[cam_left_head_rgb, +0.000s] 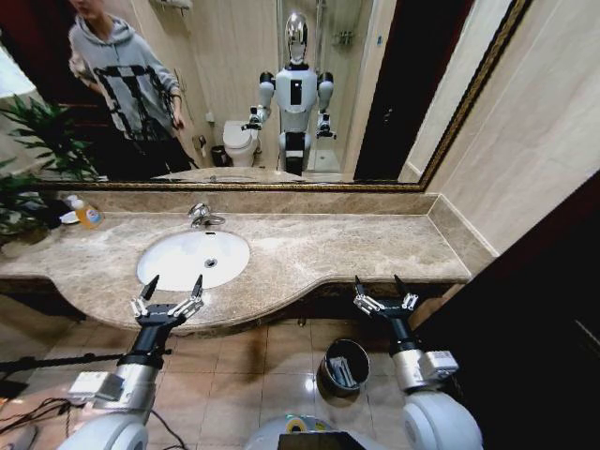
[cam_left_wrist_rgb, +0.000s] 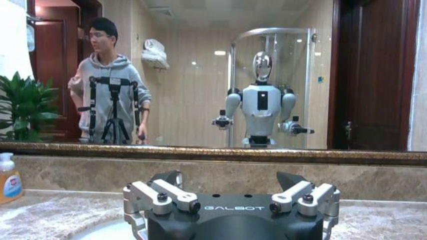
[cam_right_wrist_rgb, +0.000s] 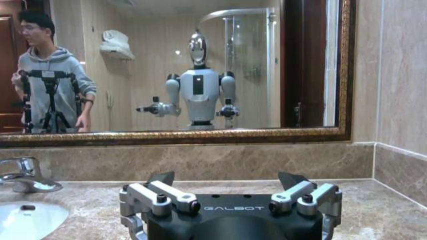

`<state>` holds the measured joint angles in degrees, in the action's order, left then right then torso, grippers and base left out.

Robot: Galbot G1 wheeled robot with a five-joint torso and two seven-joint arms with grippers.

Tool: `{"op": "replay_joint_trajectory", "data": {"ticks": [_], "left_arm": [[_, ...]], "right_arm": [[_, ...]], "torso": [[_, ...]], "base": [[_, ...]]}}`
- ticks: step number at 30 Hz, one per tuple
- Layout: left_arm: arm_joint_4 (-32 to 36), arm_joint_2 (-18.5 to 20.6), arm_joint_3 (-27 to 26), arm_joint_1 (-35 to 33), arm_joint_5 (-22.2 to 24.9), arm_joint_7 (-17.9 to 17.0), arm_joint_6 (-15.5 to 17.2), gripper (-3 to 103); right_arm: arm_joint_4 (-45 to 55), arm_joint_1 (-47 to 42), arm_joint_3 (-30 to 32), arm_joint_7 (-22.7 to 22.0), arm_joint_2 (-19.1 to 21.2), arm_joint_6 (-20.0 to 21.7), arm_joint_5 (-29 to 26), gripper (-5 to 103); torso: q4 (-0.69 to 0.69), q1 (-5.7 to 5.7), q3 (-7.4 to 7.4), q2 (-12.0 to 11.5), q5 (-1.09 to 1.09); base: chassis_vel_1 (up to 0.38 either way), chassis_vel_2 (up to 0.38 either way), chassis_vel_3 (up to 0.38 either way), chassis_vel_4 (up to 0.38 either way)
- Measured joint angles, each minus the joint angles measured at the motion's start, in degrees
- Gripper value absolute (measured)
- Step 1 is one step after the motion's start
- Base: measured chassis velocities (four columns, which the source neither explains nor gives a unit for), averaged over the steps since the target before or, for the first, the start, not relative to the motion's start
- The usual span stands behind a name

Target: Pick up the trash from the sink and place it in the trash bin.

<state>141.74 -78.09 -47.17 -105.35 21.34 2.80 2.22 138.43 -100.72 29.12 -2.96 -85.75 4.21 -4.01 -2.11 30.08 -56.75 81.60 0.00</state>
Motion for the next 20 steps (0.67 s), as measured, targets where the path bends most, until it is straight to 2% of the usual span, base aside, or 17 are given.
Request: {"op": "replay_joint_trajectory", "data": {"ticks": [20], "left_arm": [[0.0, 0.0, 0.0, 0.0, 0.0, 0.0, 0.0, 100]], "right_arm": [[-0.1, 0.0, 0.0, 0.0, 0.0, -0.1, 0.0, 100]], "torso": [[0.0, 0.0, 0.0, 0.0, 0.0]], "base": [[0.0, 0.0, 0.0, 0.0]]}}
